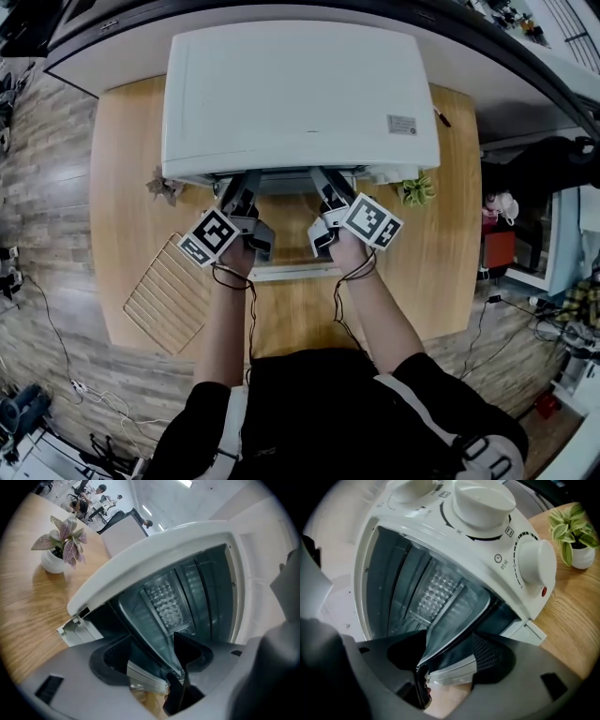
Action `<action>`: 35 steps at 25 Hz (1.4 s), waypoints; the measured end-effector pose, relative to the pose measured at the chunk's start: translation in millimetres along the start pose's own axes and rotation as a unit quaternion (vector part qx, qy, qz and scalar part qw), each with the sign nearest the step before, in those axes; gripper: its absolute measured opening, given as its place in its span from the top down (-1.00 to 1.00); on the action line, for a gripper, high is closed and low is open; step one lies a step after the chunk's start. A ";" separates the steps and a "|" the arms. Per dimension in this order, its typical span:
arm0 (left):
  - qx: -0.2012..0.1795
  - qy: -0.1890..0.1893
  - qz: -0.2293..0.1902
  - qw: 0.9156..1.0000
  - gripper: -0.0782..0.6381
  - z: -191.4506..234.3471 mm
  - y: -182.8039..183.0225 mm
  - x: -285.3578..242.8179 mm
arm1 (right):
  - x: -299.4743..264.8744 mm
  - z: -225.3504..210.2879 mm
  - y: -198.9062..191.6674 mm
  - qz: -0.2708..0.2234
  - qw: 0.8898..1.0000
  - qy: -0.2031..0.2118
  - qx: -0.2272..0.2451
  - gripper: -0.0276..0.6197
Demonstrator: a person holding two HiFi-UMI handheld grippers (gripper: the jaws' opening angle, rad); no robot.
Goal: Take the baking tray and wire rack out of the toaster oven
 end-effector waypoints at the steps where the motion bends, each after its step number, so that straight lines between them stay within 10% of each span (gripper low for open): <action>1: 0.001 0.002 0.000 1.000 -0.04 1.7 0.9 -3.2 | -2.6 -2.5 1.5 -0.002 1.000 -0.002 -0.003 -0.06; 11: 0.031 0.003 -0.021 0.999 0.00 10.2 15.5 -24.5 | -25.0 -14.5 15.2 -0.031 0.998 -0.005 -0.046 0.06; 18: 0.044 0.034 -0.033 0.998 0.35 18.9 15.9 -24.9 | -26.8 -24.5 15.8 -0.054 0.995 -0.018 -0.083 0.49; 35: 0.039 0.072 -0.016 0.997 0.38 17.9 3.6 -3.8 | -6.5 -24.4 1.8 -0.055 0.990 -0.019 -0.131 0.54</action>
Point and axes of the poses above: the fingertips, and each gripper's own axes: x backward along the fingers, z to its left, y out of its top, the point moved 6 cm from there along x, backward along the fingers, and after that the axes turned 7 degrees about y, right-handed, at the moved point
